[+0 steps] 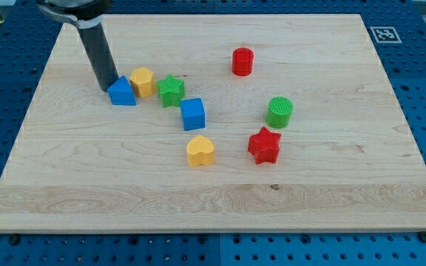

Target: Push blue triangle to the left of the blue cube

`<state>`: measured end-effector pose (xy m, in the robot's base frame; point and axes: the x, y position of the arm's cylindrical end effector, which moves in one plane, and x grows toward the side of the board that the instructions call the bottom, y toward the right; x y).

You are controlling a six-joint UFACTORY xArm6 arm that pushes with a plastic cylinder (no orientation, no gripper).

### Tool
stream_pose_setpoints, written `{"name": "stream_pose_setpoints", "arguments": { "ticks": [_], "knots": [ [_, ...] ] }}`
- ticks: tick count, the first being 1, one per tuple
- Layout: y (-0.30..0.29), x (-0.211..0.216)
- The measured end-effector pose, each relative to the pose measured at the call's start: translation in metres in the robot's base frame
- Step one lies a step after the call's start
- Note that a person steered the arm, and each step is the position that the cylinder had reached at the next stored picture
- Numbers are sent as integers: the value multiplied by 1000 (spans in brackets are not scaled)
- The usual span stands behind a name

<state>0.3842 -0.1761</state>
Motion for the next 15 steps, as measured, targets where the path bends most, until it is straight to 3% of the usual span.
{"name": "stream_pose_setpoints", "arguments": {
  "ticks": [3, 6, 10, 14, 15],
  "knots": [
    [0, -76],
    [4, -11],
    [23, -43],
    [39, 52],
    [41, 54]
  ]
}}
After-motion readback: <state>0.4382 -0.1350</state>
